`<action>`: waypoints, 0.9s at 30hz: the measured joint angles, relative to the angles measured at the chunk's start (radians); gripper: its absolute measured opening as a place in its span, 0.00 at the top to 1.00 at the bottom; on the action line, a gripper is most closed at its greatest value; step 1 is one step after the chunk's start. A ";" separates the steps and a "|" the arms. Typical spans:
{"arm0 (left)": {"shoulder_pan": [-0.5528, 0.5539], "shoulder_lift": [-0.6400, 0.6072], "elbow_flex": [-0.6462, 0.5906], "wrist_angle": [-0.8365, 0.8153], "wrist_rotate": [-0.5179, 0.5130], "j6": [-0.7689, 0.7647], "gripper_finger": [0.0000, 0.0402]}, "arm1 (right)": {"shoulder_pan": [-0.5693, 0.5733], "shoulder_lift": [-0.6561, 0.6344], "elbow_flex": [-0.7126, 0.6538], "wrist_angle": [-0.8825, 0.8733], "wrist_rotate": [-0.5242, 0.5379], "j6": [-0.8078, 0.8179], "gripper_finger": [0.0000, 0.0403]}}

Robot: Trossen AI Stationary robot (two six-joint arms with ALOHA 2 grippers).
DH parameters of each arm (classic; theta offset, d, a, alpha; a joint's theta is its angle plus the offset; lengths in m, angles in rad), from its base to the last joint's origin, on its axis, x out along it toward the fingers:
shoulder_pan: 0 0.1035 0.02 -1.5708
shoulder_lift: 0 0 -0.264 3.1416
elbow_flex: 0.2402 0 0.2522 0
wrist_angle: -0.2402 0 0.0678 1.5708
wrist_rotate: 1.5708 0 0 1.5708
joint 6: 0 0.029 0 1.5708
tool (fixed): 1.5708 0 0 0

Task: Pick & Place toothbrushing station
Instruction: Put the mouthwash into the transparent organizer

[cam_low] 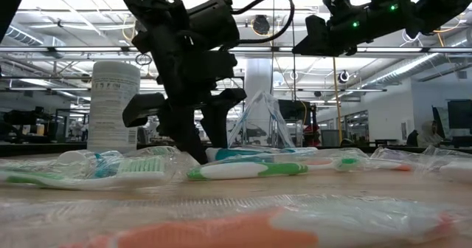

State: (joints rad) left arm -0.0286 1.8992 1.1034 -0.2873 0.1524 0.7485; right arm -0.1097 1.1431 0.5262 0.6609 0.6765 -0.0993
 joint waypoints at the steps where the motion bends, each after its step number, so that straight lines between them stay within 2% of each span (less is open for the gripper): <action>1: -0.001 0.000 0.000 0.001 0.004 -0.017 0.57 | 0.000 0.000 0.000 0.000 0.000 0.000 0.61; 4: -0.006 0.000 0.000 0.005 0.004 -0.052 0.60 | 0.000 0.000 0.000 0.000 0.000 0.000 0.60; 7: -0.006 0.000 0.000 0.006 -0.010 -0.056 0.68 | 0.000 0.000 0.000 0.000 0.000 0.001 0.60; 10: -0.010 0.000 0.000 0.019 -0.083 -0.056 0.78 | 0.000 0.000 0.000 0.000 0.000 0.001 0.60; 12: -0.020 -0.010 0.000 0.022 -0.171 -0.033 0.81 | 0.000 0.000 0.000 0.000 0.000 0.001 0.61; 16: -0.059 -0.047 0.024 -0.019 -0.441 0.217 0.81 | 0.000 0.000 -0.001 0.000 0.000 -0.016 0.61; 22: -0.134 -0.073 0.157 -0.050 -0.871 0.660 0.77 | 0.000 0.000 -0.001 -0.008 0.000 -0.052 0.61; 24: -0.129 -0.073 0.198 -0.028 -0.950 0.795 0.77 | 0.000 0.000 -0.001 -0.008 0.000 -0.053 0.61; 27: -0.088 -0.074 0.223 0.047 -0.971 0.973 0.79 | 0.000 0.000 -0.001 -0.009 0.000 -0.052 0.61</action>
State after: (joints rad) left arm -0.1168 1.8248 1.3261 -0.2406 -0.8188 1.7216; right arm -0.1097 1.1430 0.5251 0.6522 0.6765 -0.1513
